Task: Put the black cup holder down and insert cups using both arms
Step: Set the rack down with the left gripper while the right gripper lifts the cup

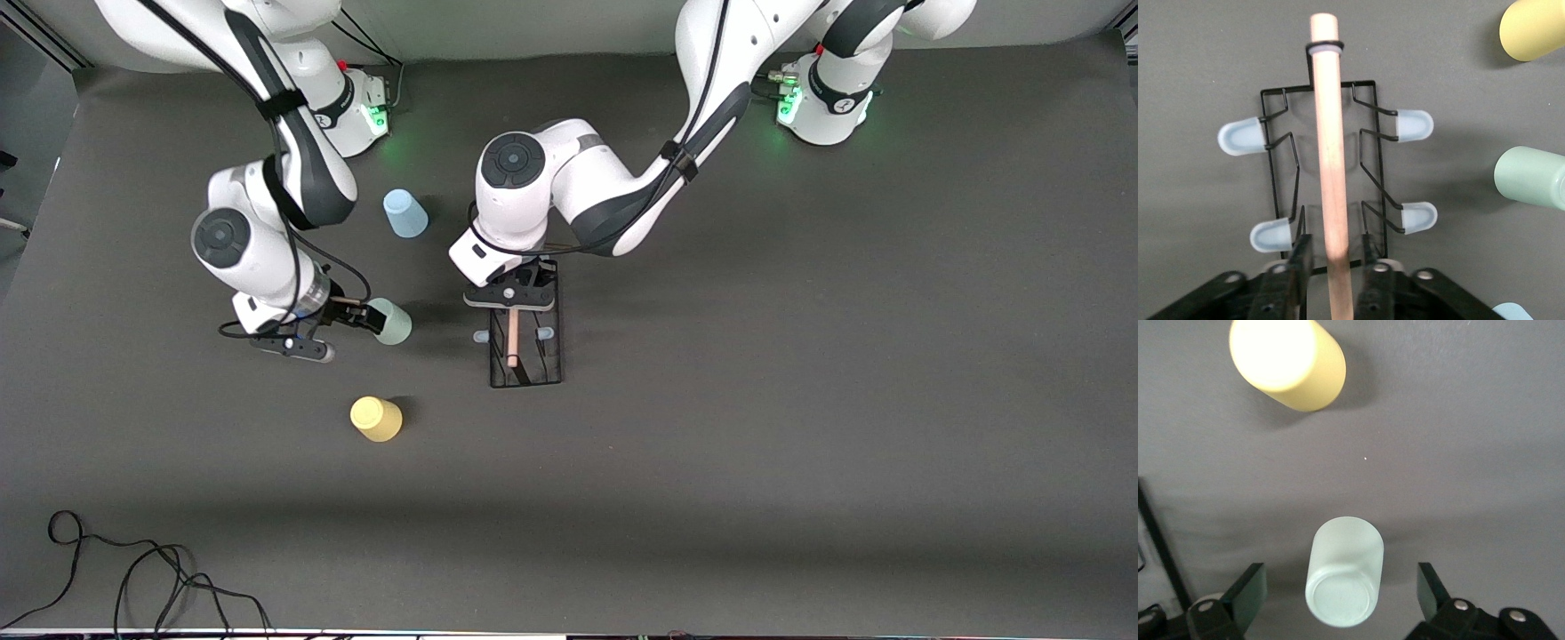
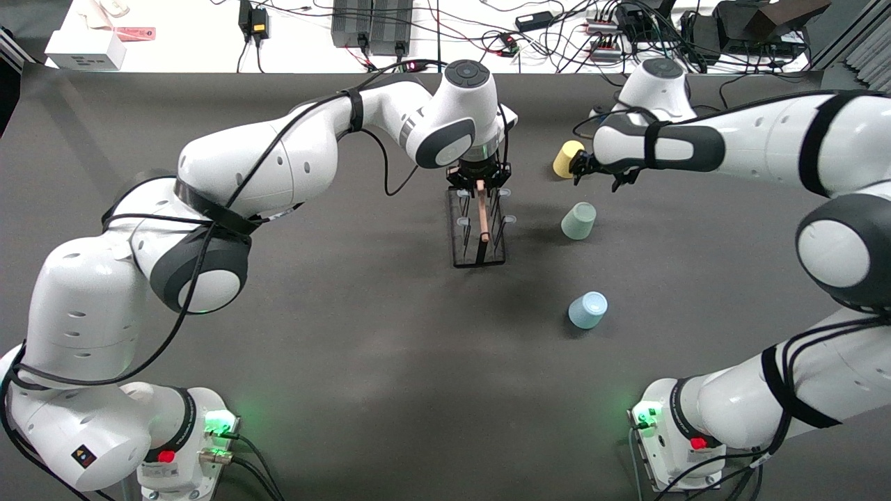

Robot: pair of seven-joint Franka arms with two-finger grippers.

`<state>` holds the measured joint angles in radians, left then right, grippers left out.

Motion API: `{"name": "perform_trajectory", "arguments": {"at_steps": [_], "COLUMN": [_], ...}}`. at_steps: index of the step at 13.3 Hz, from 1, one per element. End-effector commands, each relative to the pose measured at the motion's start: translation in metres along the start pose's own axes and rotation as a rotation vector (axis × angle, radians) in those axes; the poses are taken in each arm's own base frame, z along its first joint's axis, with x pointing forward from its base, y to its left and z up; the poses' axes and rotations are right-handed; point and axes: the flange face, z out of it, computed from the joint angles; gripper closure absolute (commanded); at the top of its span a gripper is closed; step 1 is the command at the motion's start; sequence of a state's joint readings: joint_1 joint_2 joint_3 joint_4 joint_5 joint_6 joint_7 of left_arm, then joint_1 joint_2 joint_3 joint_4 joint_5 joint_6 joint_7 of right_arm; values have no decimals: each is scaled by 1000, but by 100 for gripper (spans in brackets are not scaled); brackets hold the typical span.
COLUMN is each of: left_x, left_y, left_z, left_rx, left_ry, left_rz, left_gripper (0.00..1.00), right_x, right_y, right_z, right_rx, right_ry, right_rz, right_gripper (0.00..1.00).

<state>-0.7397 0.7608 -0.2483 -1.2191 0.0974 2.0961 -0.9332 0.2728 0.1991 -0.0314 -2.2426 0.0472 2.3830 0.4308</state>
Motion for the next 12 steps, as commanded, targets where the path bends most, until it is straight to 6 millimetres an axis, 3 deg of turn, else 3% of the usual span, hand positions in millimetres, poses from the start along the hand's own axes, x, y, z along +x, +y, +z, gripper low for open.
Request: {"name": "perform_trajectory", "arguments": {"at_steps": [1, 3, 4, 8, 9, 10, 11, 12], "left_x": [14, 39, 50, 76, 83, 87, 92, 97], "left_y": [-7, -34, -52, -151, -181, -210, -240, -268], "left_z": [-22, -60, -94, -221, -245, -264, -281, -290], "left_rx": [-2, 23, 40, 131, 152, 176, 194, 207], "left_ry": [46, 44, 45, -3, -18, -44, -66, -78], "left_rz": [-24, -73, -96, -24, -1, 16, 28, 13], "left_gripper": [0, 0, 0, 0, 0, 0, 0, 0], "right_x": [-7, -11, -13, -17, -18, -17, -18, -19], "right_y": [-7, -7, -5, -2, -2, -1, -2, -2], "right_z": [17, 27, 34, 58, 62, 62, 63, 63], "right_rx": [-5, -13, -15, -23, -27, -22, -8, 1], "right_ry": [-16, -30, -34, -45, -51, -54, -64, -71], "right_rz": [1, -1, 0, -1, -2, 7, 27, 39], "right_gripper": [0, 0, 1, 1, 6, 15, 38, 70]}}
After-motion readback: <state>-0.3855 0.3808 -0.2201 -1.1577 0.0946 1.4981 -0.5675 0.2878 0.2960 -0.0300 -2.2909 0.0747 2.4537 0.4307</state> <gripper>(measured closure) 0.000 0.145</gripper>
